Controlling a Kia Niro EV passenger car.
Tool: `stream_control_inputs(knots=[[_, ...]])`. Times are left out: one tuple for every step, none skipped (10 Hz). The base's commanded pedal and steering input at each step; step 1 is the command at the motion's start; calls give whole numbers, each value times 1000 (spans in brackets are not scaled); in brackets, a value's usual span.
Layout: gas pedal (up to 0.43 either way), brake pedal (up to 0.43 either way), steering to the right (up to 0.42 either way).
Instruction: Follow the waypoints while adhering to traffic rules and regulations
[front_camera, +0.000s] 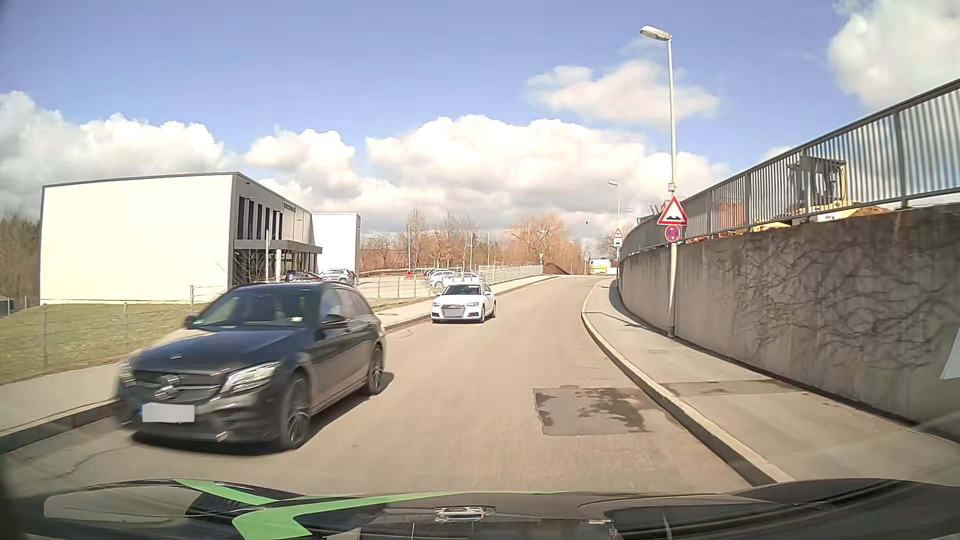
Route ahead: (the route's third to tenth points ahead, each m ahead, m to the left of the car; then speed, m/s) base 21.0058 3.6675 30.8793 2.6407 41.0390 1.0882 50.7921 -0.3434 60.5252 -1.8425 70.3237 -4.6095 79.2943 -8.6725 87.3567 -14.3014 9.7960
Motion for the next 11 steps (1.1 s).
stream_control_inputs(knots=[[67, 0, 21], [67, 0, 20], [67, 0, 22], [67, 0, 22], [67, 0, 22], [67, 0, 22], [67, 0, 22], [67, 0, 22], [67, 0, 22], [67, 0, 21], [67, 0, 19]])
